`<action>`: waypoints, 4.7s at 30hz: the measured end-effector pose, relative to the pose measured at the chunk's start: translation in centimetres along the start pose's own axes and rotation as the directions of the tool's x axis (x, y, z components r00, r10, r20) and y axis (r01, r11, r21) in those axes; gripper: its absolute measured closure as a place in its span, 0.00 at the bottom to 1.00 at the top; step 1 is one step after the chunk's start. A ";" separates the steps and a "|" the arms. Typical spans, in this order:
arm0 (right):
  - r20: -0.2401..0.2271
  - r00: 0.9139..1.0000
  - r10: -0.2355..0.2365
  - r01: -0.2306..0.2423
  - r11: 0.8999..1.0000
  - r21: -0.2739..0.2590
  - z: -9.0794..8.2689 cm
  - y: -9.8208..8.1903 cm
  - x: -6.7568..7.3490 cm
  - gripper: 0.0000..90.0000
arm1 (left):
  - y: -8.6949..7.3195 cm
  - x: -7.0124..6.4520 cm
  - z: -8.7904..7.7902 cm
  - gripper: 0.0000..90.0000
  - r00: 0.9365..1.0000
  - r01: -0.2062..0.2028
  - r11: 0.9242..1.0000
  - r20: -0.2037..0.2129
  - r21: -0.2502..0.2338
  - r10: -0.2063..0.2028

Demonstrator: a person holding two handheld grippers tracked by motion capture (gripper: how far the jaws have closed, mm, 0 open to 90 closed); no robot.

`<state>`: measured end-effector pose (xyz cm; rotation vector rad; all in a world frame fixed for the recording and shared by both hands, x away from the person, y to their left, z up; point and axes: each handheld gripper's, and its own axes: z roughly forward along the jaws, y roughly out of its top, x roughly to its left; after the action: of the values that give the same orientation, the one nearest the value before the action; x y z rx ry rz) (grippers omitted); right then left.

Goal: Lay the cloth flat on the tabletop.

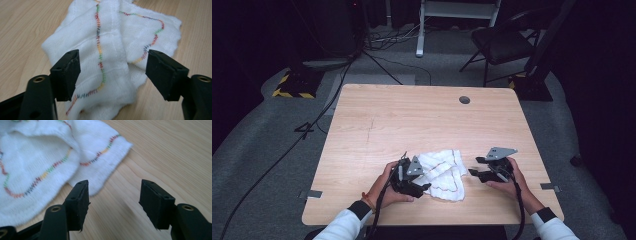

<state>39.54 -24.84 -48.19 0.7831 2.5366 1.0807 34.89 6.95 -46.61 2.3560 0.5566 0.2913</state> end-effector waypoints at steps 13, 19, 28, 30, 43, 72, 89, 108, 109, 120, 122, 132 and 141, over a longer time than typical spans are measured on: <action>-0.002 1.000 -0.022 0.022 0.998 0.060 2.8 1.4 0.4 0.48 | -2.1 3.0 -0.9 0.99 1.000 -0.016 0.997 -0.022 0.074 0.018; 0.016 1.000 -0.009 0.007 0.997 0.071 2.3 1.0 0.2 0.47 | -2.5 3.5 -1.7 0.87 1.000 0.025 0.999 0.007 0.023 -0.025; 0.022 1.000 0.012 -0.014 0.996 0.087 1.3 0.3 0.1 0.48 | -0.5 0.3 0.5 0.43 0.999 -0.007 1.000 0.044 0.024 0.006; 0.013 1.000 -0.006 0.004 0.996 0.087 0.6 0.1 0.4 0.48 | -0.8 0.4 0.7 0.49 0.999 0.001 0.999 0.032 0.043 -0.002; -0.193 0.979 -0.071 0.083 0.995 0.056 -1.7 -1.1 5.8 0.51 | -2.3 1.4 0.5 0.68 0.998 0.030 0.998 0.045 0.057 -0.033; -0.040 0.991 -0.127 0.124 0.990 -0.072 -4.3 0.5 4.6 0.98 | -2.8 1.9 0.4 0.74 0.997 0.024 0.999 0.070 0.026 -0.026; 0.135 0.988 -0.074 0.107 0.959 -0.264 -10.8 3.6 1.7 0.98 | -1.1 3.4 -6.6 0.95 0.999 0.017 0.969 0.051 -0.248 -0.005; 0.206 0.974 -0.094 0.165 0.917 -0.364 -17.5 5.3 4.2 0.98 | 2.6 2.0 -14.5 0.96 0.996 -0.092 0.906 -0.022 -0.414 0.092; 0.210 0.973 -0.094 0.168 0.914 -0.370 -17.9 5.4 4.3 0.98 | 2.9 1.8 -14.9 0.96 0.994 -0.108 0.903 -0.028 -0.417 0.106; 0.231 0.969 -0.090 0.176 0.906 -0.385 -19.4 6.6 5.3 0.98 | 3.6 3.1 -15.3 0.96 0.997 -0.079 0.899 -0.020 -0.431 0.079; 0.235 0.969 -0.079 0.166 0.911 -0.377 -18.9 6.8 4.6 0.98 | 3.8 3.6 -14.7 0.96 0.997 -0.070 0.903 -0.019 -0.424 0.069; 0.245 0.969 -0.017 0.093 0.949 -0.302 -12.9 7.9 -1.4 0.98 | 4.6 8.4 -9.6 0.95 0.999 0.003 0.940 -0.038 -0.342 -0.017; 0.275 0.961 0.005 0.054 0.977 -0.207 -7.6 9.2 -6.0 0.98 | 5.2 12.2 -4.8 0.95 0.992 0.057 0.957 -0.088 -0.286 -0.085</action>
<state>44.48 -27.41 -36.11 0.7809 2.1541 1.1263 45.63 11.92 -38.92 2.0487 0.6032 0.4275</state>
